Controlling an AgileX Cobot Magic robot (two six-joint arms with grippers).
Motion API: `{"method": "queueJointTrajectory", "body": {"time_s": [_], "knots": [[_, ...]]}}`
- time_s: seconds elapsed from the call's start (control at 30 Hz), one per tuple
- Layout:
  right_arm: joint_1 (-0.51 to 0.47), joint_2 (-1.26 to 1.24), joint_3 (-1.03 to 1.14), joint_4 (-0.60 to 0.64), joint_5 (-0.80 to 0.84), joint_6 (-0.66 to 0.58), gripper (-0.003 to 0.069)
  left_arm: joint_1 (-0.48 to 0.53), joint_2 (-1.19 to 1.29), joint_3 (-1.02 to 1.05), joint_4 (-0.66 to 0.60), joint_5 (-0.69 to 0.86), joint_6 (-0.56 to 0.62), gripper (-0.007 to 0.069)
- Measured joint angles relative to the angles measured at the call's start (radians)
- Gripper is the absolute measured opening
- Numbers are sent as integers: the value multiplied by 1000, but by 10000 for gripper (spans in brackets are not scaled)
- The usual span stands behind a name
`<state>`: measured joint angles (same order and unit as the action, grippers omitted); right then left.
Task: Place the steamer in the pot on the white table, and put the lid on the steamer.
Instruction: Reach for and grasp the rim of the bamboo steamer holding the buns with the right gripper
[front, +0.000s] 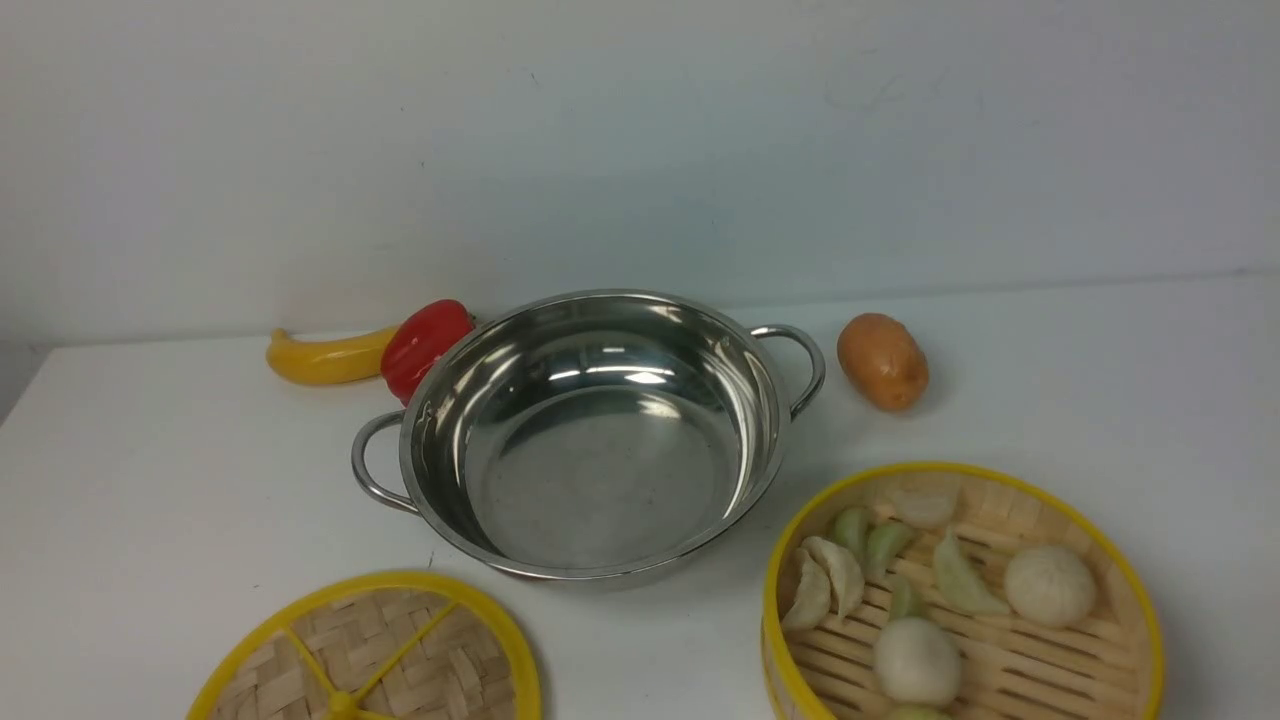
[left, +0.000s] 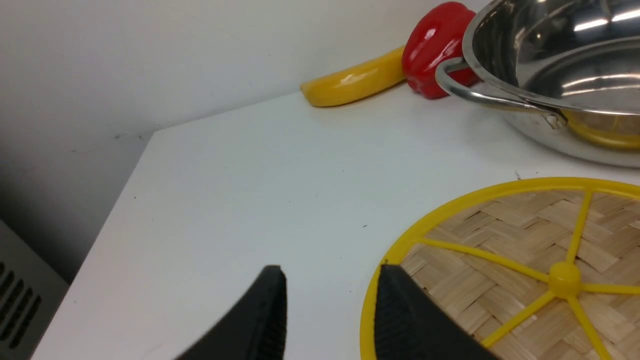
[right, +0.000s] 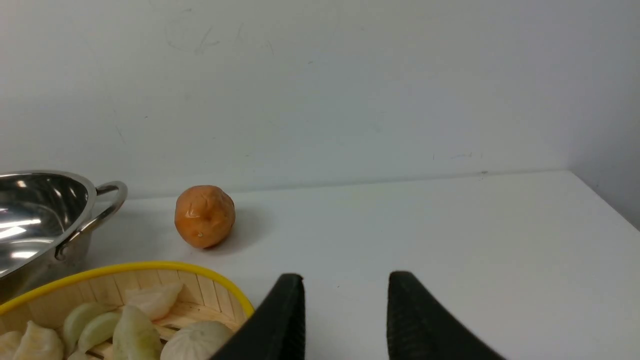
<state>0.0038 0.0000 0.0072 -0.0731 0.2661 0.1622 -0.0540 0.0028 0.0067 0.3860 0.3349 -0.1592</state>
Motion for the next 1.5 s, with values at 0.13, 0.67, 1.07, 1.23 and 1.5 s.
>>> {"method": "queueJointTrajectory", "body": {"time_s": [0.13, 0.67, 1.07, 1.23, 1.5], "knots": [[0, 0, 0, 0, 0, 0, 248, 0, 0, 0, 0, 0, 0, 241], [0, 0, 1, 535, -58, 94, 248, 0, 0, 0, -458, -373, -277, 241], [0, 0, 2, 890, -147, 148, 248, 0, 0, 0, -545, -783, -316, 241], [0, 0, 2, 918, -145, 166, 248, 0, 0, 0, -488, -826, -324, 241], [0, 0, 2, 921, -109, 183, 248, 0, -1, 0, -285, -771, -523, 241]]}}
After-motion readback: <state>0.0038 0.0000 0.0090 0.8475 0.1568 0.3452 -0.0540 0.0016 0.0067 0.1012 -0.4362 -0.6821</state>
